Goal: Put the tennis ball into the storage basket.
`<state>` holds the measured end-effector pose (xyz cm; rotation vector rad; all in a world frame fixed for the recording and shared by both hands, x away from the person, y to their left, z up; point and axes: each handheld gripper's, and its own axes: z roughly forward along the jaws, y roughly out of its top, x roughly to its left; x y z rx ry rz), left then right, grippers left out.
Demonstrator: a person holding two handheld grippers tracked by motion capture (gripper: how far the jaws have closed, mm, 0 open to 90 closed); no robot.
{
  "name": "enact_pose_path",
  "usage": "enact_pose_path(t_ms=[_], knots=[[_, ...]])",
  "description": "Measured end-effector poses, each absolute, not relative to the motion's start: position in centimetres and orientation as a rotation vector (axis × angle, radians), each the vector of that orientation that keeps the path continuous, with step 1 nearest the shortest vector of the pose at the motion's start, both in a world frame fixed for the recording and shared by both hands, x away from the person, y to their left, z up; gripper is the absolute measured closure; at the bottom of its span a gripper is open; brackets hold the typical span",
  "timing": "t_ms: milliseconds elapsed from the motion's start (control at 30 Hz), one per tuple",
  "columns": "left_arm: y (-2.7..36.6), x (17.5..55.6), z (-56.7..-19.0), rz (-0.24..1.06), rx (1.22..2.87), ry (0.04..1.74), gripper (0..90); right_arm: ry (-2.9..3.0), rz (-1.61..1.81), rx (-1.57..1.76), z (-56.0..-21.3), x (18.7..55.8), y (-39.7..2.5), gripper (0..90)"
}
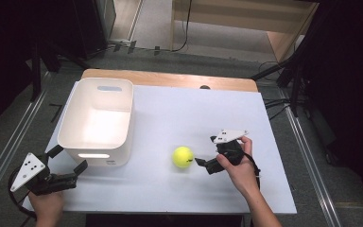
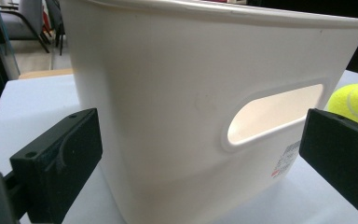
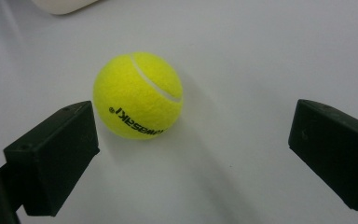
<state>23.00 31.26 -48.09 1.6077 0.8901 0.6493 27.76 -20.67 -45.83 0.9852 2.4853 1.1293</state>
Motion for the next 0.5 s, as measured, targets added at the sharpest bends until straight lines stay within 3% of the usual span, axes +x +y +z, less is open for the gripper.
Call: enact_pose_path(t_ms=[500], knots=[[31.3, 23.0, -48.1, 0.648, 1.606, 0.890, 0.0, 2.554, 1.095, 0.927, -45.8, 28.3, -19.0, 0.1]])
